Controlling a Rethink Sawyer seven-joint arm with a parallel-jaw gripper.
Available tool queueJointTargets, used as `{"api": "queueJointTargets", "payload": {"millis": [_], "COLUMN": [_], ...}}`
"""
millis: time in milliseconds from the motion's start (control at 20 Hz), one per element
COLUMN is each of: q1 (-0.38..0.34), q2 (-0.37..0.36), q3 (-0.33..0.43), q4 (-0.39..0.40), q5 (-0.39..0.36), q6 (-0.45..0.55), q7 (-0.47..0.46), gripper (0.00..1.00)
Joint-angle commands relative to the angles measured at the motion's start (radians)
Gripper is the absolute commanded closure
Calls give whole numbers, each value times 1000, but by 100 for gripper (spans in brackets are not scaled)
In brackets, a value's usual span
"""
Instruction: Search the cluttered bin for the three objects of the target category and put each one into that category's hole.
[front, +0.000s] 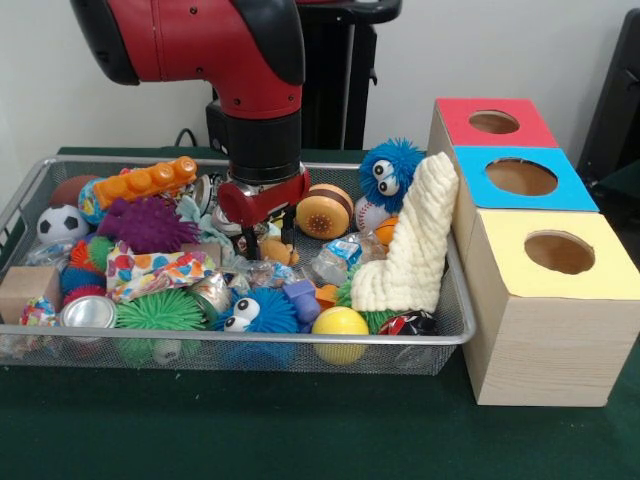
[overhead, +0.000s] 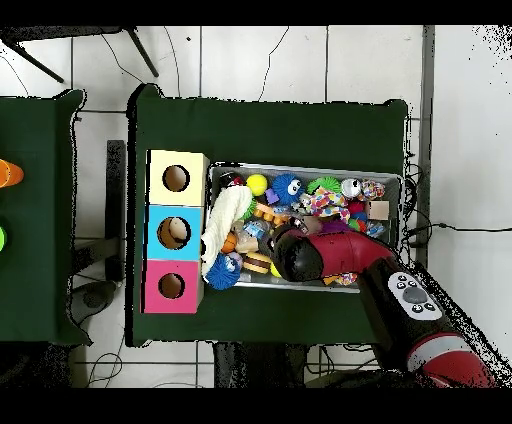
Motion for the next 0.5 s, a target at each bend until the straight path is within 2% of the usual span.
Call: {"api": "queueJointTargets", "payload": {"millis": [50,500], "q1": [-31,-25], "q2": [88,100], "q3": [46,35], "q4": [-49,-63], "q5": [-124,-140], "q6": [43,80], "q7": [-89,-87], "gripper": [0,0]}}
